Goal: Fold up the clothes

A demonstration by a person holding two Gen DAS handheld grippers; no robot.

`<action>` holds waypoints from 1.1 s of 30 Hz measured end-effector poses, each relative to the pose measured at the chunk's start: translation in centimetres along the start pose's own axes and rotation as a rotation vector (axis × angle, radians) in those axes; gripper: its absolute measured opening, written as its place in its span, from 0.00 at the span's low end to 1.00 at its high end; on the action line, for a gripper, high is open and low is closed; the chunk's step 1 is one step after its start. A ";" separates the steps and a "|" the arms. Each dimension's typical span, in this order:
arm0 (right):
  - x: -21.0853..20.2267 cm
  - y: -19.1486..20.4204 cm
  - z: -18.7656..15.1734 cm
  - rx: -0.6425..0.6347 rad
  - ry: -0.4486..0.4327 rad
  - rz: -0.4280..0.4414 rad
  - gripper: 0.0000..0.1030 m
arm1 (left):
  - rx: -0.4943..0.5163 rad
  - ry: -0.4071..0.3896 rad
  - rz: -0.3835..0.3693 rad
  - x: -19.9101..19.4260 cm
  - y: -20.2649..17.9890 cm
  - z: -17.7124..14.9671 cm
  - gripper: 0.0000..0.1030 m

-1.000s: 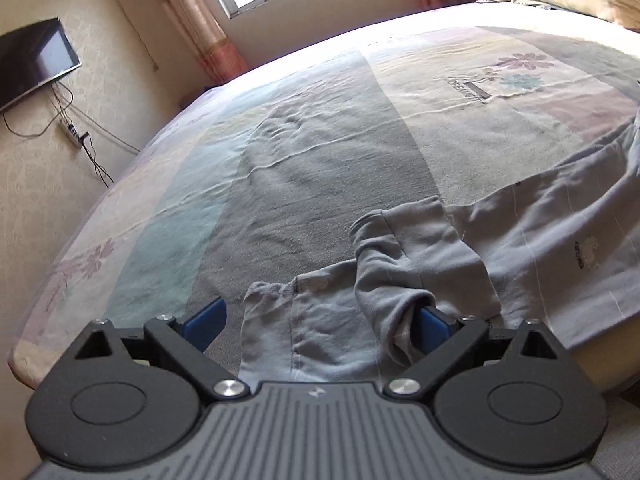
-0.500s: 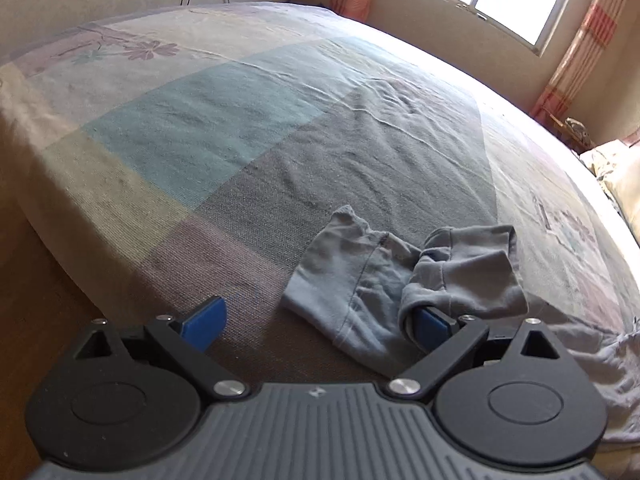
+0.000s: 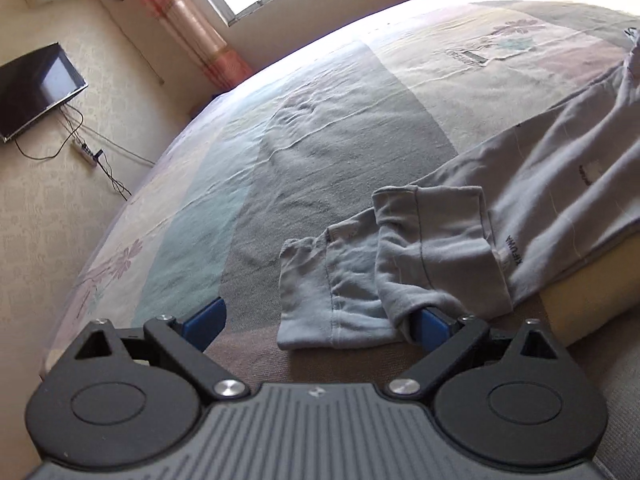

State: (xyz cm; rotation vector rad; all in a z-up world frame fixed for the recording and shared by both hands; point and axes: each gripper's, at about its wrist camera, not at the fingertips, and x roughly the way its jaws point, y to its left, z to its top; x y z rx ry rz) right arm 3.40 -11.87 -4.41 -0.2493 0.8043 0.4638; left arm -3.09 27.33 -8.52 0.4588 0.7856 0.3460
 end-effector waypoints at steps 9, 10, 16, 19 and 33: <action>-0.1 -0.5 -0.1 0.019 -0.001 -0.002 1.00 | -0.356 0.046 -0.189 0.8 4.4 0.0 0.94; 0.0 -0.5 -0.2 0.019 0.002 -0.001 1.00 | -0.479 0.071 -0.252 1.3 5.8 -0.4 0.94; -0.1 0.0 -0.4 -0.003 0.001 0.002 1.00 | -1.096 0.111 -0.432 4.0 10.8 -5.7 0.94; -0.1 -0.2 -0.4 0.005 0.003 -0.005 1.00 | -1.267 0.083 -0.492 4.4 11.8 -7.8 0.94; 0.5 0.4 -0.4 -0.002 0.016 0.017 1.00 | -0.871 0.068 -0.510 0.6 9.6 -0.4 0.95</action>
